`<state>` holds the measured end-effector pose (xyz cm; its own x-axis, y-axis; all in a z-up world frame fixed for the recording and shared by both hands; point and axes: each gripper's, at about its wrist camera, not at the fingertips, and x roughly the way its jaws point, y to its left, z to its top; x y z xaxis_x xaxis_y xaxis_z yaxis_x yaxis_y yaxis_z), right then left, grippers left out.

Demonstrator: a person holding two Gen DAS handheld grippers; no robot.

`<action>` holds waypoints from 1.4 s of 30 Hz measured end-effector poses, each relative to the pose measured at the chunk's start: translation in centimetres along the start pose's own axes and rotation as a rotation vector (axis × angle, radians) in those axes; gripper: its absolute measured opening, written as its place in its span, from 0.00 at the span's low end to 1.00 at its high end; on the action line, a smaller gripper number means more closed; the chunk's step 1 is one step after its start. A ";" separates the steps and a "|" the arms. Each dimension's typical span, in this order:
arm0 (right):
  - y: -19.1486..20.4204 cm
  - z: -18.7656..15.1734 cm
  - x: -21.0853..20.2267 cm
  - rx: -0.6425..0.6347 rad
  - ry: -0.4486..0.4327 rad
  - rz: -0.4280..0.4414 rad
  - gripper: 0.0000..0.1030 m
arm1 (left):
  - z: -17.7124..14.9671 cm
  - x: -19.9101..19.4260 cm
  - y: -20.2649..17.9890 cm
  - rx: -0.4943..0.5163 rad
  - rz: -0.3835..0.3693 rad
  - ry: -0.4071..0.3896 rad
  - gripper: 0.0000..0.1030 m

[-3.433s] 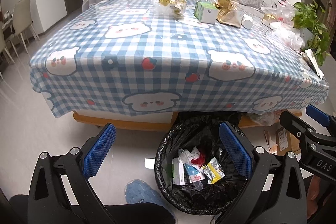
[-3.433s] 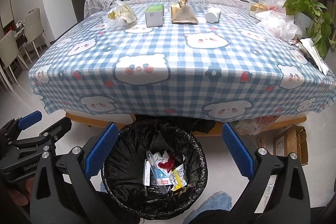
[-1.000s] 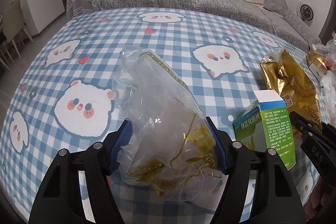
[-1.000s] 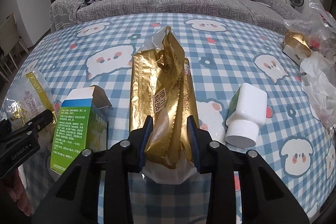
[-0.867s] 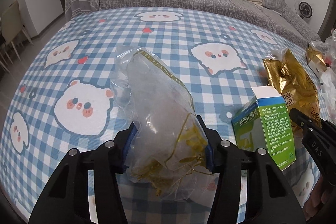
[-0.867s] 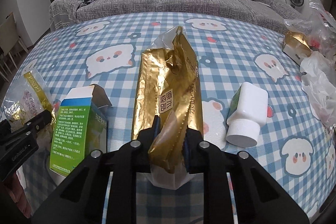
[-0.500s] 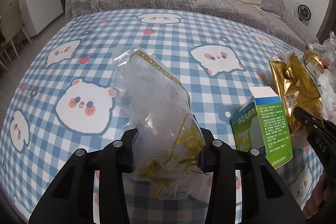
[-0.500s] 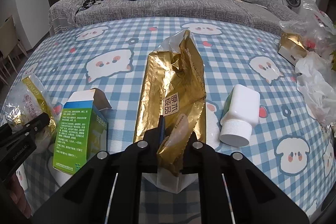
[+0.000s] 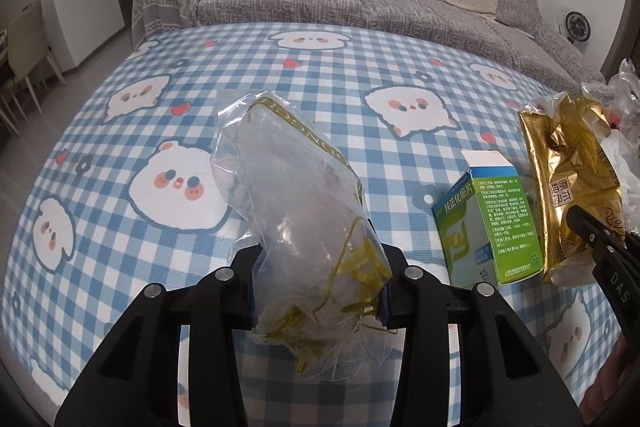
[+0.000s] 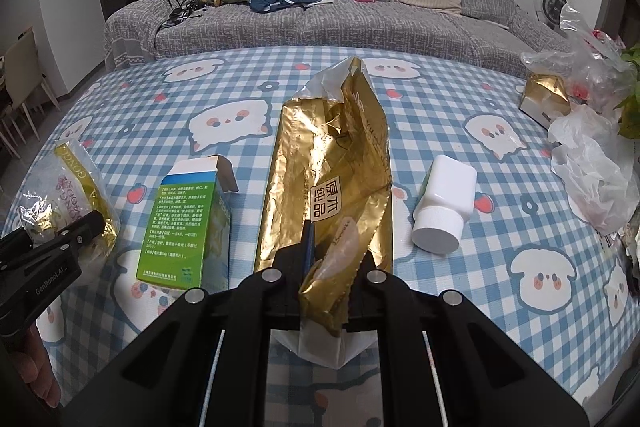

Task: Collect trash
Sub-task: 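Lift and carry the clear bag and gold foil bag toward the bin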

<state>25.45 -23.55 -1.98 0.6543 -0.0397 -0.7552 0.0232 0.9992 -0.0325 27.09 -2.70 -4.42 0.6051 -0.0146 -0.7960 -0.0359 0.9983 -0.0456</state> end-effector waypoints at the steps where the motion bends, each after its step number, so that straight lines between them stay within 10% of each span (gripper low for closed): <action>1: 0.0 -0.2 -0.2 -0.001 -0.001 0.001 0.09 | -0.1 -0.2 0.0 0.001 -0.001 -0.001 0.39; 42: -1.1 -10.6 -12.0 0.002 -0.070 0.018 0.09 | -11.2 -10.2 0.7 0.008 -0.047 -0.027 0.39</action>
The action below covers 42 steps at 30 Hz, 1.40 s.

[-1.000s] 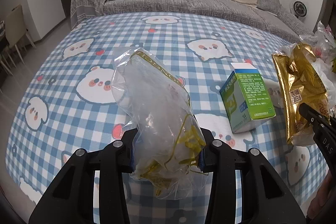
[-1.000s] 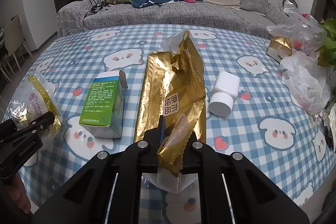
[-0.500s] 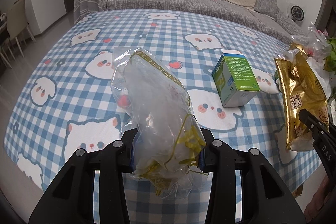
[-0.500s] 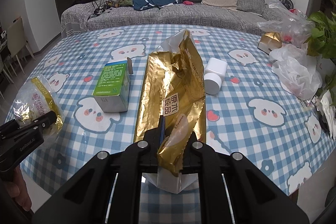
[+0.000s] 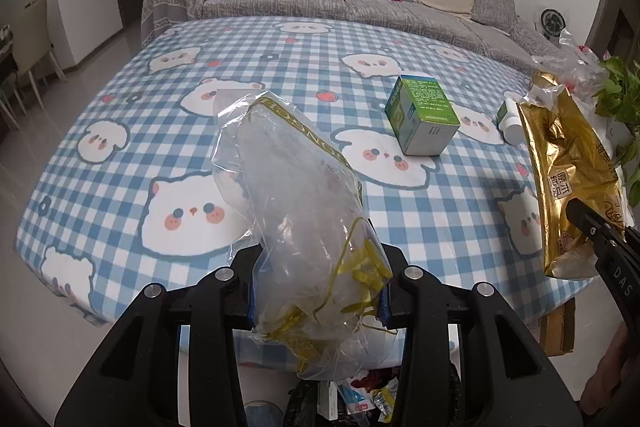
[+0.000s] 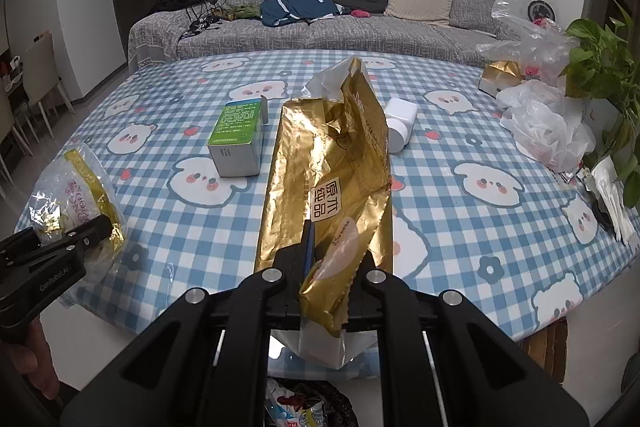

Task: Collect trash
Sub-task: 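Lift and carry the clear bag and gold foil bag toward the bin, then lower both tools over the black bin holding the two bags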

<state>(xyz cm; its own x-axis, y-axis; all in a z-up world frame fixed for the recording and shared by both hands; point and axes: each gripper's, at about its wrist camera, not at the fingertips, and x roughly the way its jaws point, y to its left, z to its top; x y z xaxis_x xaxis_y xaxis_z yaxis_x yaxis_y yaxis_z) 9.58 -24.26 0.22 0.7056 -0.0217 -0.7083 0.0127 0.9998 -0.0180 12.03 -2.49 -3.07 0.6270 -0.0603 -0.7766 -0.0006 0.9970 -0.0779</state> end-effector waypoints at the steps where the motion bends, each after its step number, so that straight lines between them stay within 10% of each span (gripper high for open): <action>1: 0.0 -0.3 -0.3 -0.001 0.000 -0.001 0.09 | -0.4 -0.3 0.1 -0.001 -0.002 0.000 0.39; 42: 3.5 -14.5 -7.9 -0.053 0.063 0.060 0.09 | -14.0 -8.2 3.2 0.011 0.010 0.012 0.39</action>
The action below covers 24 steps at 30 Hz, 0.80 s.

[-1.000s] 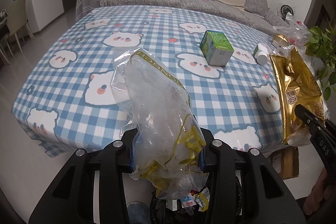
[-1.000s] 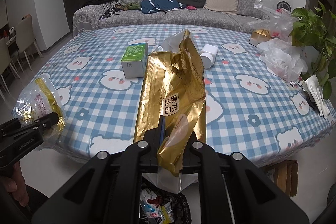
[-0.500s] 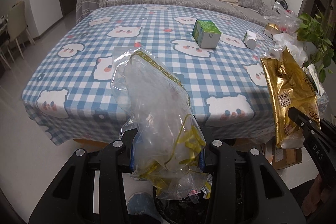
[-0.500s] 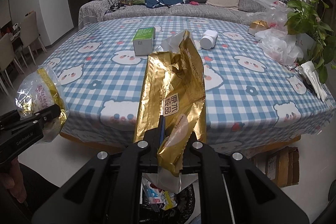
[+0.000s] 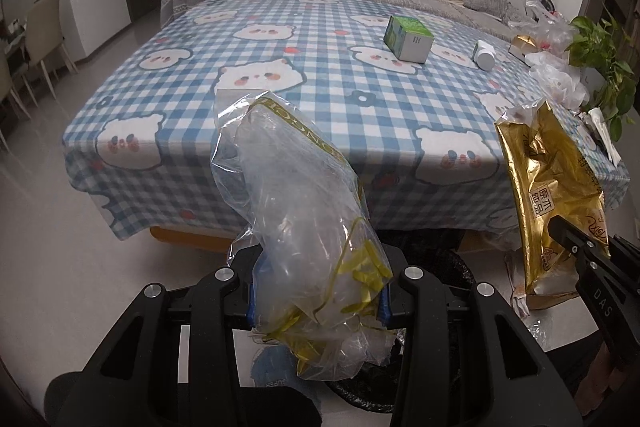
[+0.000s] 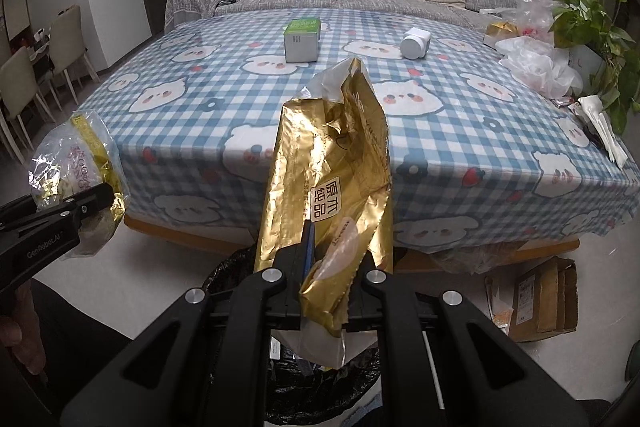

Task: Collect trash
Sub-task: 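Lower both tools over the black bin holding the two bags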

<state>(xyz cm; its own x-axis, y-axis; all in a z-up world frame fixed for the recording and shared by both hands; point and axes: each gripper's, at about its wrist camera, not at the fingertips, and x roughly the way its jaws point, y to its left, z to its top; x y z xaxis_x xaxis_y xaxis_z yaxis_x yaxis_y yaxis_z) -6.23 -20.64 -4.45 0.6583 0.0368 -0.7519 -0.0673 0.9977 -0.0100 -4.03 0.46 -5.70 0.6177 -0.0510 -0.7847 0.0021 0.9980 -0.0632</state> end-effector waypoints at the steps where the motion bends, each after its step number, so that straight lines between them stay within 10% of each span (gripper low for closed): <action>1: 0.3 -0.3 0.2 -0.006 0.007 0.000 0.09 | -0.5 0.2 0.3 -0.003 -0.001 0.011 0.39; 24: 3.0 -7.3 6.5 -0.049 0.158 0.015 0.09 | -8.6 7.6 1.5 -0.011 0.026 0.133 0.39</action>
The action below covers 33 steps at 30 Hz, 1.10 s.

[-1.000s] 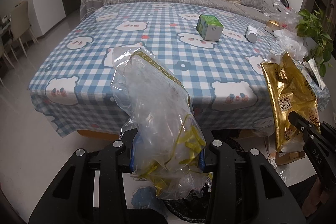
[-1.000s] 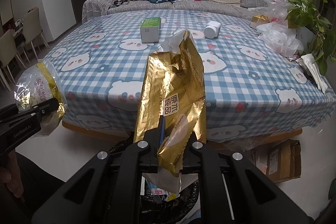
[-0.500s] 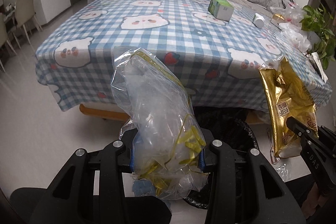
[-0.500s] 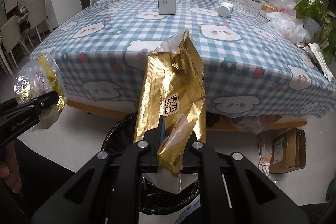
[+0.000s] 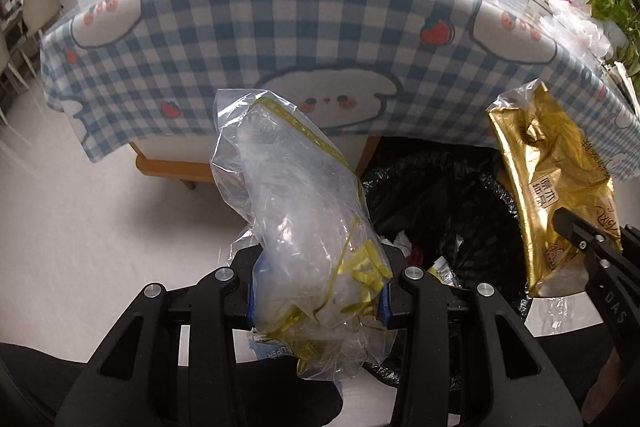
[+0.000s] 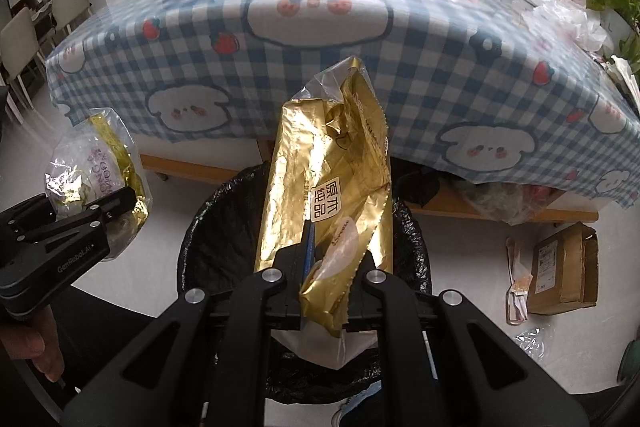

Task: Collect trash
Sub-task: 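Lower both tools over the black bin holding the two bags, then open the right tool to drop the gold foil bag into the bin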

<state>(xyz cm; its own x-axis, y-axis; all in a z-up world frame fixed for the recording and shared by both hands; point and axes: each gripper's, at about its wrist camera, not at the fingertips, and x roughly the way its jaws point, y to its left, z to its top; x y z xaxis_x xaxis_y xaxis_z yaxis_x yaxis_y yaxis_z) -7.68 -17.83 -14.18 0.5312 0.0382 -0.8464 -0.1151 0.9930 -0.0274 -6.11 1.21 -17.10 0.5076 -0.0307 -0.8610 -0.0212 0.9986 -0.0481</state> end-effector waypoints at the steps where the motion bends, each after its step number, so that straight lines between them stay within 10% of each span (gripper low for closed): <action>1: 0.0 -0.2 0.4 0.002 0.008 0.002 0.09 | -0.1 0.2 -0.1 -0.001 -0.003 0.002 0.39; 11: -0.2 -1.6 2.5 -0.003 0.050 0.020 0.10 | -1.0 0.0 -2.0 0.011 -0.030 -0.023 0.39; 21: -2.1 -1.5 1.6 0.015 -0.003 0.002 0.63 | -1.7 1.1 -5.2 0.051 -0.025 -0.004 0.40; 33: -7.5 -3.0 0.5 0.107 -0.043 -0.035 0.92 | -1.9 1.4 -9.1 0.075 -0.067 -0.011 0.40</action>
<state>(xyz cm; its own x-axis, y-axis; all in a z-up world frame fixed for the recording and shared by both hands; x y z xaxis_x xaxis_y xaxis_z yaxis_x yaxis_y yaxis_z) -9.02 -25.55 -16.00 0.5691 0.0058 -0.8222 -0.0066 1.0000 0.0025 -6.89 -8.00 -18.84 0.5152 -0.0977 -0.8515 0.0772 0.9947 -0.0674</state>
